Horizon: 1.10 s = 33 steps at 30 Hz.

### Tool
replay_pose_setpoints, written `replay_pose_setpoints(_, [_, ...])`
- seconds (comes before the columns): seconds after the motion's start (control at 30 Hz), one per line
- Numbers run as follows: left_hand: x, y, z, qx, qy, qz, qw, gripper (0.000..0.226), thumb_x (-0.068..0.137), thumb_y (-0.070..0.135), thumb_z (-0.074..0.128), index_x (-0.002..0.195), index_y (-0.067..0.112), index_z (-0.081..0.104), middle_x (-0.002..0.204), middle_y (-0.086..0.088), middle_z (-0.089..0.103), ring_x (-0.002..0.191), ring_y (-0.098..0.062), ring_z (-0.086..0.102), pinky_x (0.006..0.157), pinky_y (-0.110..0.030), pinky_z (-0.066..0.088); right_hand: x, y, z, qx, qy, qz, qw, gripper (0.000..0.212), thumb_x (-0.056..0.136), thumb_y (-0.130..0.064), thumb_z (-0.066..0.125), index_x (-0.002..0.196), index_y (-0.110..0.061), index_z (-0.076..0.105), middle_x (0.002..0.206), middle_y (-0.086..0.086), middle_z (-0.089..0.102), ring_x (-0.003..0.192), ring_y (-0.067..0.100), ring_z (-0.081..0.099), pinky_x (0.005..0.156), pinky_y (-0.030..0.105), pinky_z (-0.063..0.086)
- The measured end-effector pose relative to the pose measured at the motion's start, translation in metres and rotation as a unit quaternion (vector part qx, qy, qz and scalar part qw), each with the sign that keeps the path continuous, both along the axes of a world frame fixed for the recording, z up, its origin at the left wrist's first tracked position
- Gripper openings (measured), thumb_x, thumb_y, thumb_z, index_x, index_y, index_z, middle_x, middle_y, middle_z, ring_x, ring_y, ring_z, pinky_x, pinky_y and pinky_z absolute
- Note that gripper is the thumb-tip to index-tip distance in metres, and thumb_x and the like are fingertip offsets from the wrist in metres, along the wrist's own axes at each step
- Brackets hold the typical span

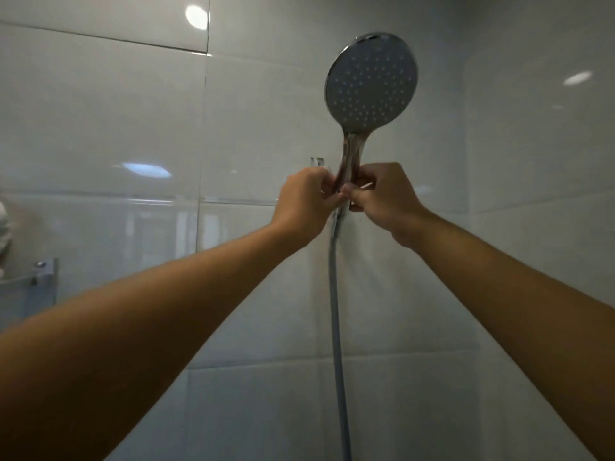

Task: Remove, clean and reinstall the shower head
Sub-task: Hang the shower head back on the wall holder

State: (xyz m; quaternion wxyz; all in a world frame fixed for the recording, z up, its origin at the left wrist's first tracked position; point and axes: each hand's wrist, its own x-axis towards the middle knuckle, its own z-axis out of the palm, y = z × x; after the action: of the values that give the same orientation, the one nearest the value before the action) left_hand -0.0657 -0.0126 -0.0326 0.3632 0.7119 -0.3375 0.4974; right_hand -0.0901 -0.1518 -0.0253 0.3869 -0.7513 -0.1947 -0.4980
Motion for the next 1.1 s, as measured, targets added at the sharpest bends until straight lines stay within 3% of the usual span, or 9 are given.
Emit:
replay_pose_setpoints(0.2, [0.009,0.004,0.049,0.011,-0.039,0.005,0.999,0.022,0.079,0.031,0.075,0.088,0.011,0.071,0.081,-0.003,0.072,0.074,-0.019,0.068,0.072,-0.037,0.058,0.015,0.003,0.049,0.015,-0.02,-0.015,1.0,0.017,0.085,-0.015,0.07,0.101,-0.011,0.074,0.089,0.005,0.072,0.084,0.022,0.071,0.078,0.044,0.061])
replay_pose_setpoints(0.57, [0.017,0.005,0.09,-0.002,-0.072,-0.019,0.997,0.021,0.08,0.027,0.075,0.094,0.012,0.07,0.082,0.0,0.069,0.074,-0.014,0.066,0.073,-0.031,0.059,0.024,0.012,0.091,0.015,-0.069,-0.033,0.997,0.015,0.089,-0.012,0.066,0.103,-0.013,0.072,0.091,0.003,0.071,0.086,0.022,0.069,0.08,0.043,0.06])
replay_pose_setpoints(0.77, [0.033,0.004,0.095,-0.013,-0.062,-0.027,0.998,0.018,0.08,0.028,0.076,0.089,0.014,0.068,0.076,0.005,0.066,0.066,-0.007,0.06,0.061,-0.016,0.051,0.035,0.012,0.093,0.016,-0.09,-0.045,0.995,0.011,0.085,-0.01,0.067,0.094,-0.012,0.072,0.087,0.003,0.071,0.083,0.024,0.069,0.078,0.046,0.059])
replay_pose_setpoints(0.97, [0.044,0.006,0.091,-0.014,-0.057,-0.02,0.998,0.019,0.079,0.026,0.077,0.089,0.012,0.069,0.081,0.0,0.07,0.073,-0.013,0.066,0.07,-0.027,0.058,0.045,0.013,0.089,-0.006,-0.095,-0.049,0.994,0.009,0.085,-0.008,0.069,0.094,-0.009,0.071,0.089,0.005,0.07,0.084,0.026,0.069,0.079,0.046,0.059])
replay_pose_setpoints(1.1, [0.05,0.006,0.082,-0.016,-0.042,-0.024,0.999,0.021,0.078,0.026,0.078,0.09,0.011,0.069,0.08,0.001,0.07,0.071,-0.011,0.065,0.071,-0.027,0.058,0.052,0.012,0.081,-0.018,-0.087,-0.051,0.995,0.011,0.083,-0.006,0.069,0.094,-0.007,0.071,0.088,0.006,0.071,0.083,0.026,0.069,0.079,0.047,0.059])
